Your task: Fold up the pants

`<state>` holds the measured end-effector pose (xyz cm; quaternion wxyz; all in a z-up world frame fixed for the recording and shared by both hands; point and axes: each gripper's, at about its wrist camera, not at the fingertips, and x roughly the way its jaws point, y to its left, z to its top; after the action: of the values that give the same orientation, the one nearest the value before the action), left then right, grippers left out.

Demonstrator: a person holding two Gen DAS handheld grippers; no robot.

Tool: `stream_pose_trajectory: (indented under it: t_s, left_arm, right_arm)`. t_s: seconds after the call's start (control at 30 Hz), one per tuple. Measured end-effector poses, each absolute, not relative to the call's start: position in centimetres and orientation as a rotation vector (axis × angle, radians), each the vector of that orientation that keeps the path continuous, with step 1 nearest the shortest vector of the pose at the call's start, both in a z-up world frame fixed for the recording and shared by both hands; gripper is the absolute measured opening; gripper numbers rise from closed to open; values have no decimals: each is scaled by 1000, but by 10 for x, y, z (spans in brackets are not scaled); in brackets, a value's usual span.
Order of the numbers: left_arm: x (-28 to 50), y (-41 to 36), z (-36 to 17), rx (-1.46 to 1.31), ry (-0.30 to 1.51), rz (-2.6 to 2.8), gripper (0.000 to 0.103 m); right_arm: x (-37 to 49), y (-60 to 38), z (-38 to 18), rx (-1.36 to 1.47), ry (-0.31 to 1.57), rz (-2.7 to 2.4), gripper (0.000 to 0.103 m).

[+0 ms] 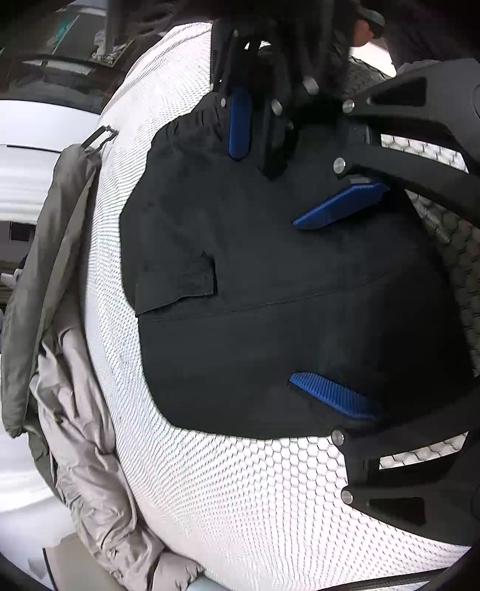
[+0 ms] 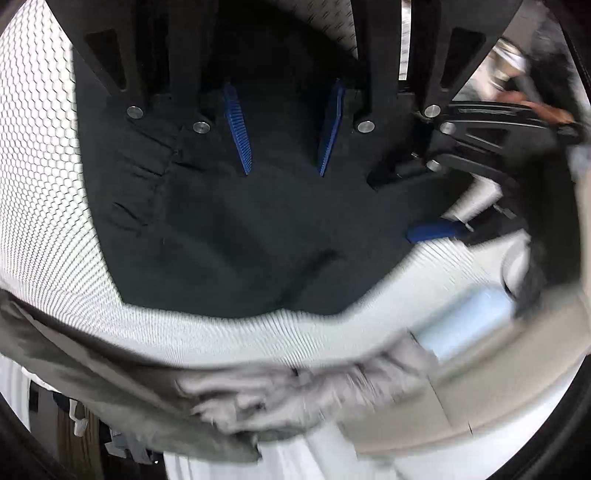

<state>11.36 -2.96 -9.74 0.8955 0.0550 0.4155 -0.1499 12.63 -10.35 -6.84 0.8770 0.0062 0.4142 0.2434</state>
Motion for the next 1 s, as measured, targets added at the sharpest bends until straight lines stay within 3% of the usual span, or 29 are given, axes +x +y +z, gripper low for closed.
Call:
stream_pose_trajectory:
  t_s: [0.2, 0.27, 0.33, 0.57, 0.8, 1.0]
  left_arm:
    - [99, -10, -94, 156, 864, -316, 75]
    - [98, -3, -86, 116, 867, -300, 65]
    - [92, -1, -76, 93, 848, -315, 47]
    - [136, -16, -87, 110, 894, -329, 42]
    - [130, 0, -82, 120, 920, -295, 42]
    - [142, -5, -58, 108, 856, -296, 41]
  right_arm:
    - [109, -104, -67, -218, 832, 405, 37]
    - [106, -105, -65, -222, 829, 419, 37]
    - [105, -110, -56, -153, 819, 444, 39]
    - [142, -101, -65, -21, 867, 428, 40]
    - [134, -115, -64, -128, 921, 394, 35]
    - [147, -110, -48, 7, 854, 461, 43]
